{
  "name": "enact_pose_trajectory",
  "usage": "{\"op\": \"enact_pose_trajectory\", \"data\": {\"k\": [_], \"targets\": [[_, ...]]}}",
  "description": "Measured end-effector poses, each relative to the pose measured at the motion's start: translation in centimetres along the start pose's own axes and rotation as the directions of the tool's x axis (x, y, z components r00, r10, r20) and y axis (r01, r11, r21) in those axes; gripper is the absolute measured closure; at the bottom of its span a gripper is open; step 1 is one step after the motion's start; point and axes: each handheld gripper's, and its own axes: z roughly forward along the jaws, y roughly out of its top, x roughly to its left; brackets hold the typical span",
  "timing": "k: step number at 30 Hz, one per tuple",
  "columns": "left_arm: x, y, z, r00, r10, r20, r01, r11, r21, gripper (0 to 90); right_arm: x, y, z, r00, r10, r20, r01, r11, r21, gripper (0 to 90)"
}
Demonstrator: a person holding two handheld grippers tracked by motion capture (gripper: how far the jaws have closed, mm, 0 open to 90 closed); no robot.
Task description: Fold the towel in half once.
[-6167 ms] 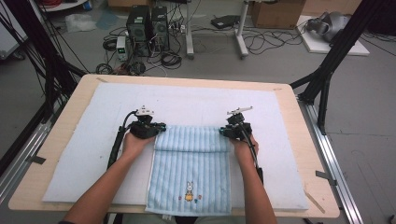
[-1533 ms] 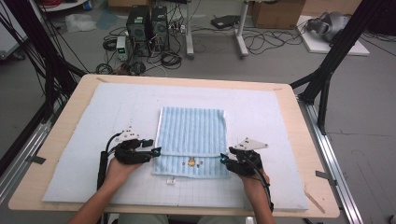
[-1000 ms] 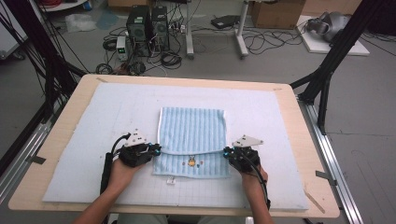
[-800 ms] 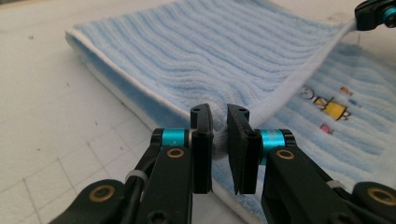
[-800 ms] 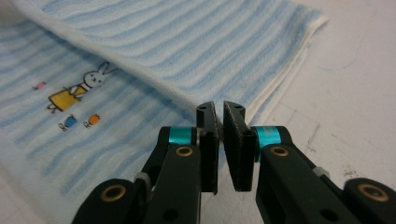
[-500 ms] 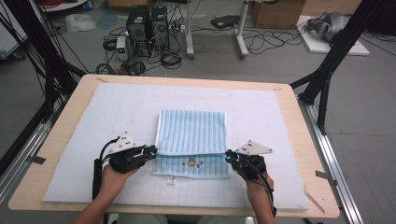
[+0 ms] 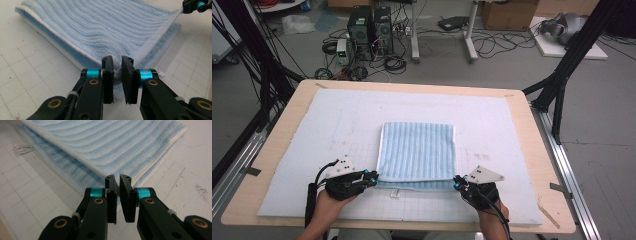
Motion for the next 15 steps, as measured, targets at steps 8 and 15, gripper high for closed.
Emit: {"op": "enact_pose_trajectory", "data": {"k": [8, 15], "targets": [[0.9, 0.5, -0.5, 0.9951, -0.058, -0.080, 0.055, 0.9979, -0.034, 49.2, -0.1, -0.9, -0.1, 0.9993, 0.033, 0.018, -0.034, 0.999, 0.021, 63.7], [3.0, 2.3, 0.4, 0.9935, -0.098, -0.059, 0.094, 0.9933, -0.068, 53.3, -0.5, 0.4, 1.1, 0.9986, 0.052, -0.002, -0.052, 0.998, -0.020, 65.0]]}}
